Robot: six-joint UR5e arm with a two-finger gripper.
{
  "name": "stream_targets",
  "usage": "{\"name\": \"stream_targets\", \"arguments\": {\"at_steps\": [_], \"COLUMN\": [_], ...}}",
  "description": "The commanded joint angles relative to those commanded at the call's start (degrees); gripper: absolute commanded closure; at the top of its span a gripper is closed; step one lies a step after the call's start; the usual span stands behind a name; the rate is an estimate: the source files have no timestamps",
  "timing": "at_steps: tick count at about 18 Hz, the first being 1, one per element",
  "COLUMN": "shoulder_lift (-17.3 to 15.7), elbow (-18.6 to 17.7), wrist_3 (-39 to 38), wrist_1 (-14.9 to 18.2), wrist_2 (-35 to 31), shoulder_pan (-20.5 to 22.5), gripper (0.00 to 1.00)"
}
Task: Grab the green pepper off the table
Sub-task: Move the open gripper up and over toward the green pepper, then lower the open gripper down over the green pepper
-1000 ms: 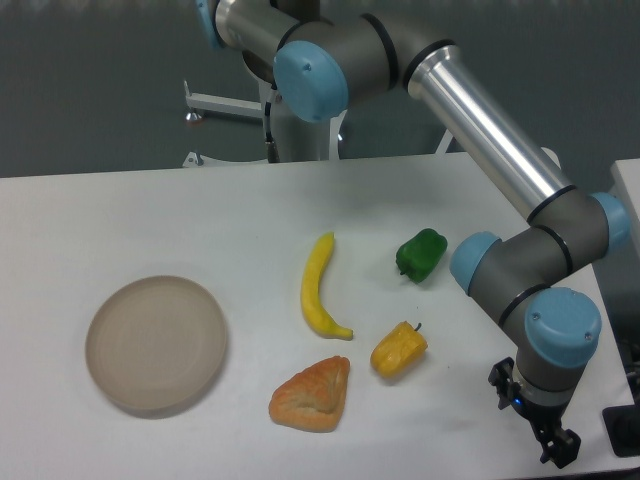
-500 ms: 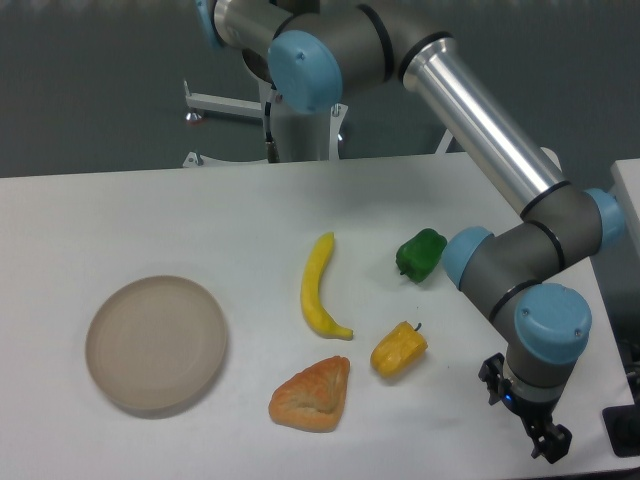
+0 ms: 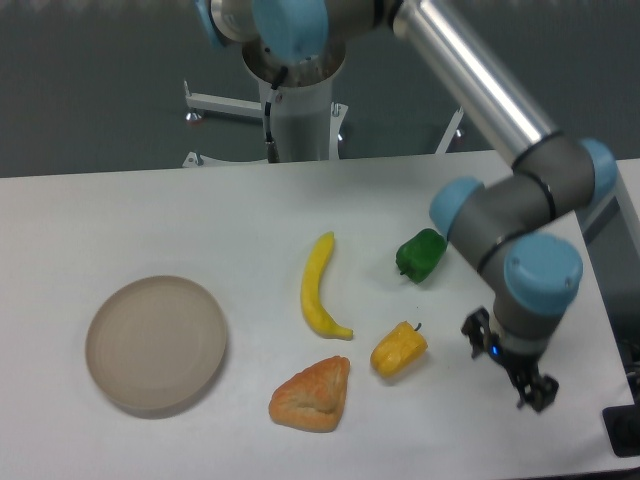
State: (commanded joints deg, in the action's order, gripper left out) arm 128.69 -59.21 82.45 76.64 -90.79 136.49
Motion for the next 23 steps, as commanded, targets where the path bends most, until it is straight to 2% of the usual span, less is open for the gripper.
{"name": "stream_targets", "arguments": {"at_steps": [7, 11, 15, 18, 20, 23], "shoulder_lift": [-10.73, -14.16, -14.96, -16.19, -16.28, -16.46], "elbow": [-14.6, -21.63, -27.35, -30.87, -32.98, -34.91], "wrist_3": [-0.18, -0.97, -1.15, -4.99, -7.91, -7.92], "wrist_1": [1.32, 0.88, -0.43, -3.51, -6.66, -7.65], "wrist_2": [0.26, 4.39, 7.03, 8.69, 11.76, 13.45], "shoulder_pan": [4.3, 8.61, 10.81, 10.55, 10.55, 10.73], "gripper": [0.0, 0.0, 0.0, 0.0, 0.0, 0.0]}}
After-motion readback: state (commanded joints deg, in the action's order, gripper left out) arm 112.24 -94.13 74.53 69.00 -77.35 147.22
